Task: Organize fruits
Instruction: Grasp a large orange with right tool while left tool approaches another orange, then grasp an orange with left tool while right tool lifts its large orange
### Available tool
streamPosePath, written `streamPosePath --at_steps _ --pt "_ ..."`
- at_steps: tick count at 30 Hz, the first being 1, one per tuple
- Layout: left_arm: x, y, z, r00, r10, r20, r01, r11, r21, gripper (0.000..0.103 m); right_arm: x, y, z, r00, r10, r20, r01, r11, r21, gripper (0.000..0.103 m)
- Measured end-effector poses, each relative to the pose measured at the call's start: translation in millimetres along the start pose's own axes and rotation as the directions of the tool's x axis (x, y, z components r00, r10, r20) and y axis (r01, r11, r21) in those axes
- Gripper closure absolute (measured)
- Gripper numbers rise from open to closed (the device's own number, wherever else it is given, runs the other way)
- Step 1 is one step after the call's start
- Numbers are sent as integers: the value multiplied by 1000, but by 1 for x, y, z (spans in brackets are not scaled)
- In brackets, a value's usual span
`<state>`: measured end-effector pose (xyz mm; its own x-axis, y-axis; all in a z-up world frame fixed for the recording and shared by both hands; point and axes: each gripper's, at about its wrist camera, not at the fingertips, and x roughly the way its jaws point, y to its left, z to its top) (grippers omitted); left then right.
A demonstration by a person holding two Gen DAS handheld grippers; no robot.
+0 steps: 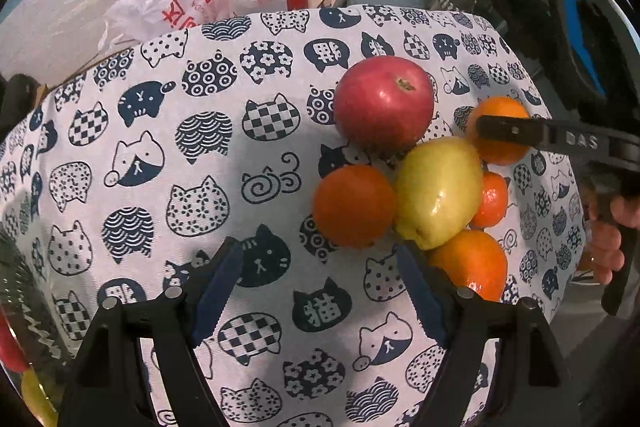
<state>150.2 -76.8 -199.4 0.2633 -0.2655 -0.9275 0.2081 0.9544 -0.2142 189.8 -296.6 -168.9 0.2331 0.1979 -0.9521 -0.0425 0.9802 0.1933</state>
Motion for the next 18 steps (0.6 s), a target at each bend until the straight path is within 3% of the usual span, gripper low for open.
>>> streamPosePath --at_steps 4,11,18 --pt "5 -6 5 1000 3 -1 -3 999 39 22 -6 -7 -5 1000 4 6 -4 1000 11 38" --pt "18 -21 10 998 60 -23 -54 978 202 22 -9 -14 -13 1000 23 1 -23 1000 19 38" --pt "31 -24 12 996 89 -18 -81 960 268 22 -9 -16 -16 1000 11 -7 -11 1000 0 38"
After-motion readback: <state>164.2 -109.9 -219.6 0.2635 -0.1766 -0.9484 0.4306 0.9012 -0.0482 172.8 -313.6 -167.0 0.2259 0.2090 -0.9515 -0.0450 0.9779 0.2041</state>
